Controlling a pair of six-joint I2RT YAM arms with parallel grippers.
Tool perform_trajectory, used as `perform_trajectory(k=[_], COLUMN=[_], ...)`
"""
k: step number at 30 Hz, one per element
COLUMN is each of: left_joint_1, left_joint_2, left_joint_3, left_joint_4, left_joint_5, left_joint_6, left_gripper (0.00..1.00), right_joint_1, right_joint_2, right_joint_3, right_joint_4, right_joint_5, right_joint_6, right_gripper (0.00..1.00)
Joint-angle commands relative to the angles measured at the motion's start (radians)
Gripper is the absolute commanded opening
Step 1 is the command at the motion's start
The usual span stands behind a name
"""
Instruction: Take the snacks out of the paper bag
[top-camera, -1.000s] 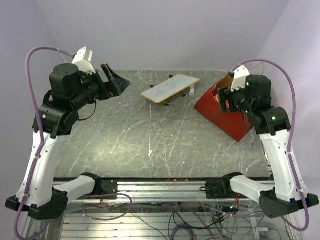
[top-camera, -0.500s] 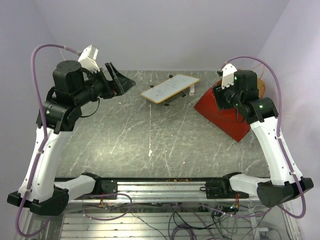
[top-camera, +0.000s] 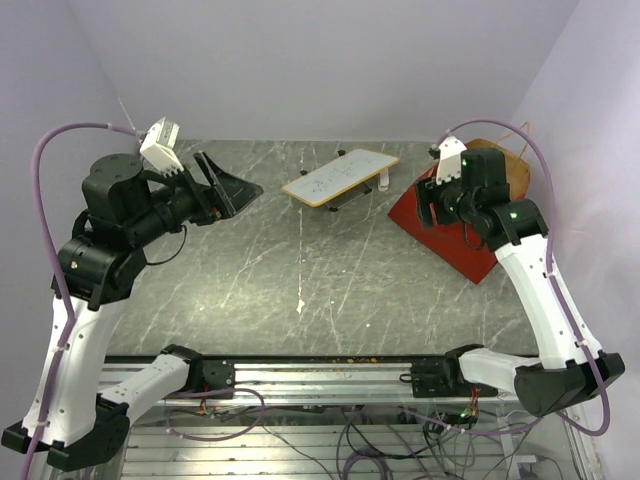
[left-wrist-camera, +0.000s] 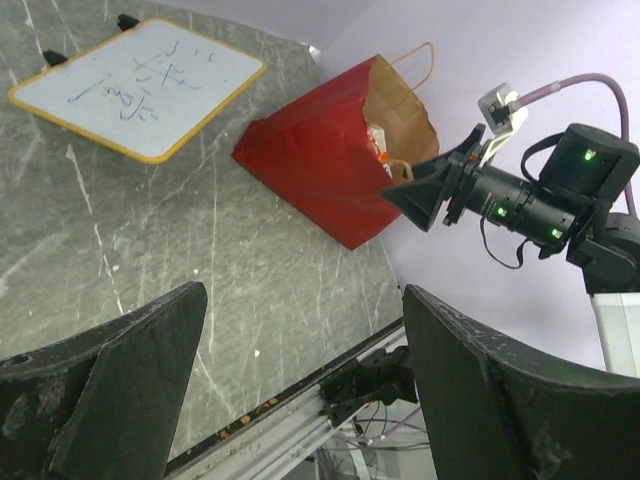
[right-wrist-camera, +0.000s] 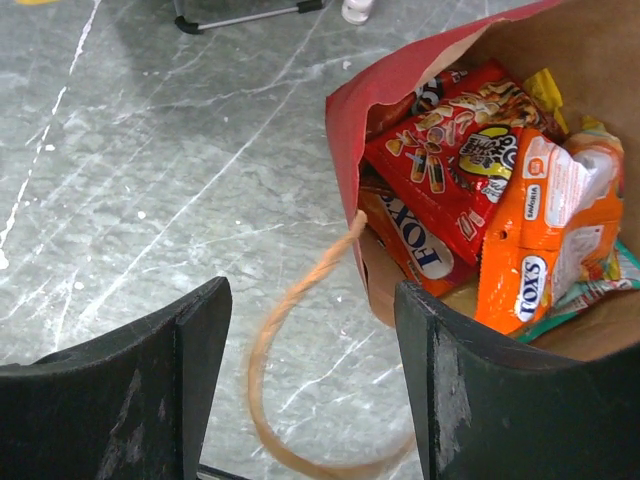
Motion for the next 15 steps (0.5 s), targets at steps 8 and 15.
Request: perform_trajectory(k=[8, 15], left_joint_1=[0.006, 0.006], left_joint_2=[-0.090, -0.100], left_joint_3=[-0.001, 0.023], left_joint_4=[-0.115, -0.152], left_joint_5=[-0.013, -0.013], left_joint_6=[-0.018, -0.052], left_gripper=[0.89, 0.87], right_joint_1=[0.009, 0.010], right_joint_2=[-0.029, 0.002], right_joint_3=[-0.007, 0.033], right_joint_4=[0.013, -0.005], right_joint_5=[-0.149, -0.148], right_joint_6=[0.081, 0.135], right_gripper=[0.83, 0.19])
